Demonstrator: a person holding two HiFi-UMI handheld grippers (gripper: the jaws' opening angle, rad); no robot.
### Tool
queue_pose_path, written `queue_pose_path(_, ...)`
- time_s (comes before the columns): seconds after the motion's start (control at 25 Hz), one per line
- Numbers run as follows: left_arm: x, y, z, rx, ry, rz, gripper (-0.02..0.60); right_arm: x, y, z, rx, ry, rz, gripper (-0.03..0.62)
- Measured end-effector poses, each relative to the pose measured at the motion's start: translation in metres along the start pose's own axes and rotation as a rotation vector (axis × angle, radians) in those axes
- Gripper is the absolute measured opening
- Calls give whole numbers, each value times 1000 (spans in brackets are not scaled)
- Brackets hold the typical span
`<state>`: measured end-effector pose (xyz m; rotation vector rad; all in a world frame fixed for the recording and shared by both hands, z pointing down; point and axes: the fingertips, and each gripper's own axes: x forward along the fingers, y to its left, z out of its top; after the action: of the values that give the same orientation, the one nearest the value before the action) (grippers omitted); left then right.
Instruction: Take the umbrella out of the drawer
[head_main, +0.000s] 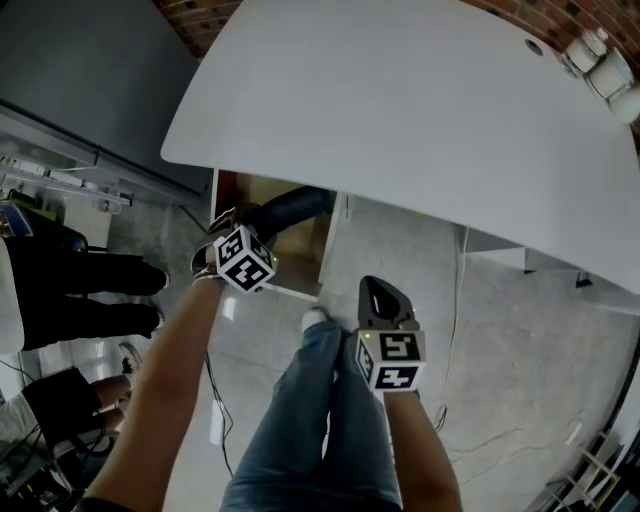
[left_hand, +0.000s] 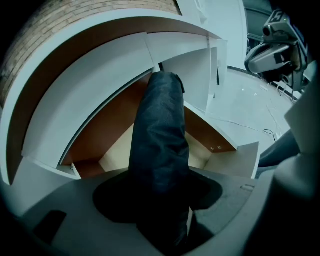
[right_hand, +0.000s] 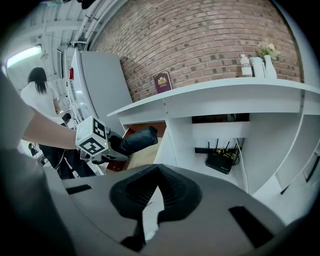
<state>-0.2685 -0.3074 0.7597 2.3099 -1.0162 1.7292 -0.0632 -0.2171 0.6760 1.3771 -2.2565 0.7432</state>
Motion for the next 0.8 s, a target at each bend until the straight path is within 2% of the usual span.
queue_pose_path(0.24, -32, -15, -13, -37, 12, -2, 252, -18, 9, 10, 48, -18, 2, -9)
queue_pose_path(0.52, -82, -35, -13, -68, -15, -14, 252, -55, 29, 52, 44, -85, 30, -9)
queue_pose_path(0.8, -130, -35, -1, -98, -53, 1, 252, -80, 55, 80, -71, -68, 63, -9)
